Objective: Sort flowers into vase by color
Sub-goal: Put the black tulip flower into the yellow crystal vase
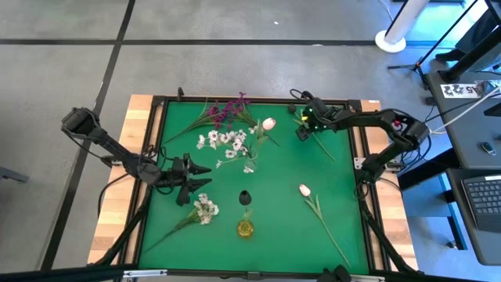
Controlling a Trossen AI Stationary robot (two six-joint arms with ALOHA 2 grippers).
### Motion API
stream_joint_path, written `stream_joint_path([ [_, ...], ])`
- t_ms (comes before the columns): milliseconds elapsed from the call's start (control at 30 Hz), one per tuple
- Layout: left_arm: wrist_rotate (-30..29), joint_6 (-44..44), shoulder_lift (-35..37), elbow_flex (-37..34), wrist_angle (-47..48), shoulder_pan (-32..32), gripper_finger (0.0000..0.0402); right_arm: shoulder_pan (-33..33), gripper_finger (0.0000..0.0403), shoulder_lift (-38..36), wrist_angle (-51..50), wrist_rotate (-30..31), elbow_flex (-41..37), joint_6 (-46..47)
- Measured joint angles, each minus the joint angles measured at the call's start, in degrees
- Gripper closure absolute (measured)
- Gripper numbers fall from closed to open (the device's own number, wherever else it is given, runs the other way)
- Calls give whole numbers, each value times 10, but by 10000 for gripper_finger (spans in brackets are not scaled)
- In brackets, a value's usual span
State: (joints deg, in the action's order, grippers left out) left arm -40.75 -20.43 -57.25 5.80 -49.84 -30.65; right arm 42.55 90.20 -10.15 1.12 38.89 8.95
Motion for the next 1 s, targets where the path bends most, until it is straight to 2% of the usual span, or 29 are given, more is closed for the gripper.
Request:
stream_joint_path([
  [467,0,-15,0,0,-6,0,212,-1,271,3,-26,-12,1,0],
  [767,0,-15,0,0,-23,0,212,0,386,-4,-47,-52,0,15],
  [833,0,-15,0,0,-23,0,212,-1,392,-16,-54,-65,-1,21],
  [1000,0,-15,0,0,-23,0,212,-3,377,-86,-83,-115,-5,55],
])
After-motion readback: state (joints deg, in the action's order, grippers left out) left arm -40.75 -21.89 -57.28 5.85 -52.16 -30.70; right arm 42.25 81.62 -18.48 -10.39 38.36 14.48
